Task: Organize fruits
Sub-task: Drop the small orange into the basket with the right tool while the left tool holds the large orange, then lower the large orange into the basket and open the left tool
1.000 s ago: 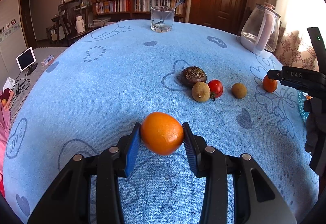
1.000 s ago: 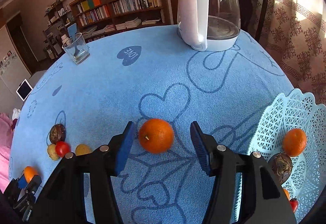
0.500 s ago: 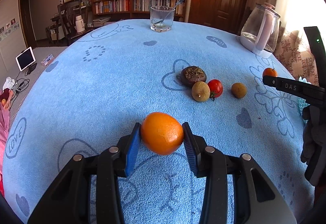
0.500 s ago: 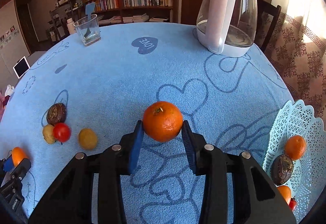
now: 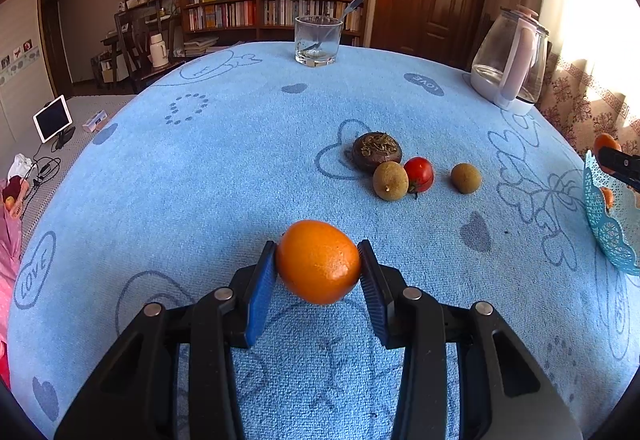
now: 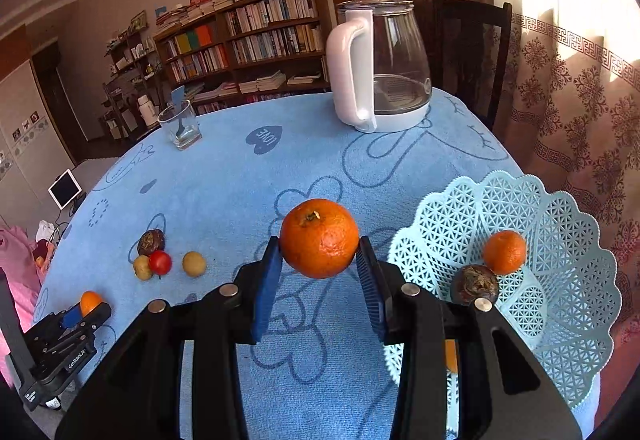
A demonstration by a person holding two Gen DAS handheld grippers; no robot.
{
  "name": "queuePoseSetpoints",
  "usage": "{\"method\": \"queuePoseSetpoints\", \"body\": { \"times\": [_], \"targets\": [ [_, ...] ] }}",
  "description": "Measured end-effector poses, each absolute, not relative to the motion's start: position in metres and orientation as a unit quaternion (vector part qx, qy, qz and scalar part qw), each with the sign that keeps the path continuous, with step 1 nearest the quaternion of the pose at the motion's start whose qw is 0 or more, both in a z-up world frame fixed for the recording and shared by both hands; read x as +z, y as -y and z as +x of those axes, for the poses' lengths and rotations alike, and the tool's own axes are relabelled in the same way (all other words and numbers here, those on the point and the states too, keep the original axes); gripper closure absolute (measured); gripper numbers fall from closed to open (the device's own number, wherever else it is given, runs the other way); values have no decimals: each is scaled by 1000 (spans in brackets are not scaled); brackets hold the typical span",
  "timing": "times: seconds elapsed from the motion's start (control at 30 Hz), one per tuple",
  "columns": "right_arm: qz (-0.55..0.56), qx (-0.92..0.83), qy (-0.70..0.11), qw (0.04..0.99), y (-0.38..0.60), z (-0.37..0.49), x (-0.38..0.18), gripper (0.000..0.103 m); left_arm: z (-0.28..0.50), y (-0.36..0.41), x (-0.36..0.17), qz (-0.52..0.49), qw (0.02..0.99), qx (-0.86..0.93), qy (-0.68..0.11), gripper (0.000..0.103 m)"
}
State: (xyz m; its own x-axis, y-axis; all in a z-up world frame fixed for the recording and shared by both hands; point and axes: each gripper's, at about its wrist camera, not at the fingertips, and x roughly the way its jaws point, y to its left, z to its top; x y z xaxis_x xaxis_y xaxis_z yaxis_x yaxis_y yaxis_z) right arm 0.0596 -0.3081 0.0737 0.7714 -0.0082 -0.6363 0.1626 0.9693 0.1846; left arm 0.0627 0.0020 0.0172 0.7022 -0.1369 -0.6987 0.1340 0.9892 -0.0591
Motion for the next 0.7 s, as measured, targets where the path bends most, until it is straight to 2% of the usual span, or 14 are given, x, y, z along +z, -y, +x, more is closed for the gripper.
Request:
{"method": "queuePoseSetpoints", "body": {
  "times": [0.53,0.6,0.7],
  "targets": [
    [224,-111,-340,906,411,4,42,63,57,26,21,17,919,-88,-383,62],
    [238,-106,-339,904,417,1,40,58,56,32,24,18,918,-96,-385,62],
    [246,-103,-329,906,423,-5,41,57,53,45,30,26,917,-109,-382,62]
  ]
}}
